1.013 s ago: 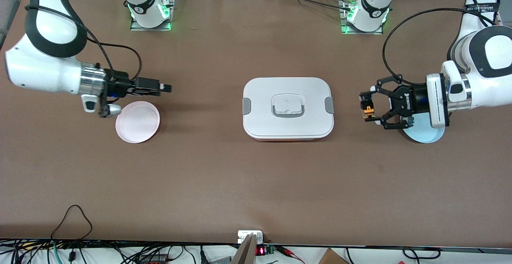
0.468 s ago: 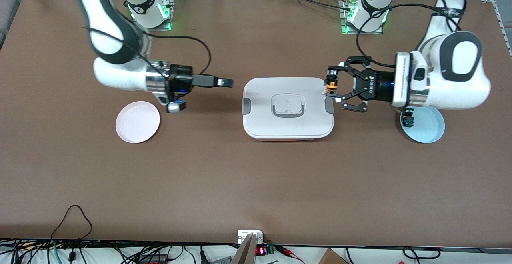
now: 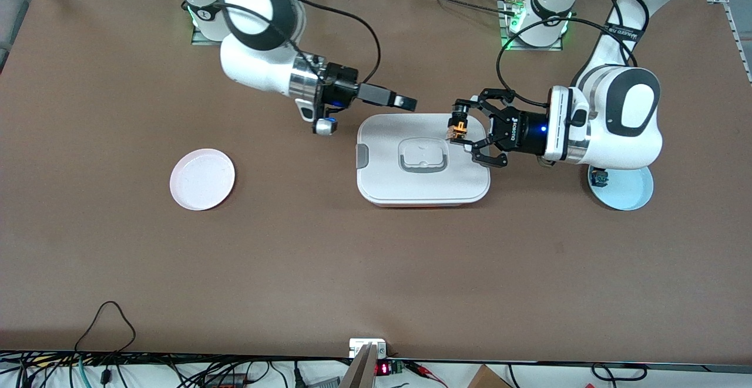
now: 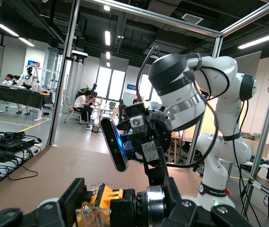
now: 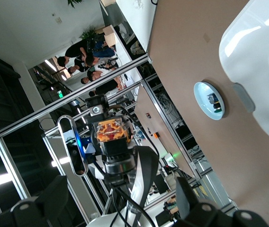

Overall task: Transfer orange switch to right arm and place
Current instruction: 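Bring the switch over the box while the right gripper reaches it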

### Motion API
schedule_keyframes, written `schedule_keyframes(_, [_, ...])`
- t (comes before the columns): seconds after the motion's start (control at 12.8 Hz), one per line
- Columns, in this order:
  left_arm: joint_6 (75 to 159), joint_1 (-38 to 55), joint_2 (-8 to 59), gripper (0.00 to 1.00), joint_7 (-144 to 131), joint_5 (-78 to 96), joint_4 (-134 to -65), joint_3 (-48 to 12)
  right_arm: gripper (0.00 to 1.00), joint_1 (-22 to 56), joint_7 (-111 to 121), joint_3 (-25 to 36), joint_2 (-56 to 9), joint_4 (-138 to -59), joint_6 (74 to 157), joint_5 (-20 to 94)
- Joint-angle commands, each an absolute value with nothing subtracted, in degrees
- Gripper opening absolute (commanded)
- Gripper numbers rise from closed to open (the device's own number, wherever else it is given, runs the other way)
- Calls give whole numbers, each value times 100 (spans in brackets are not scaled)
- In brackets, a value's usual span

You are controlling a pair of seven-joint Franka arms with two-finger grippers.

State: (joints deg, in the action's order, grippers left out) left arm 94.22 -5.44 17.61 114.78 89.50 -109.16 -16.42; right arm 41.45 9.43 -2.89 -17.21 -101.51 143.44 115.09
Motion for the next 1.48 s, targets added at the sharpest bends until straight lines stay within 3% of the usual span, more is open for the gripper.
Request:
schedule_keyframes(0.0, [9352, -483, 1740, 0, 11742, 9149, -10978, -1600, 100, 4446, 905, -220, -2249, -9354, 14861, 11663])
schedule_keyframes(0.47, [9404, -475, 1723, 0, 11821, 9176, -10978, -1600, 100, 4482, 1116, -185, -2707, -8781, 15020, 11024])
schedule_keyframes(1.01, [9439, -422, 1679, 0, 11812, 9272, -10969, -1600, 99, 4825, 1239, -193, -2865, -8456, 15776, 10494])
schedule_keyframes(1.25, [9483, -422, 1644, 0, 11786, 9272, -10969, -1600, 82, 4825, 1248, -185, -2857, -8438, 15776, 10485])
schedule_keyframes(1.4, [9510, -413, 1635, 0, 11786, 9272, -10969, -1600, 77, 4816, 1248, -167, -2856, -8438, 15776, 10494])
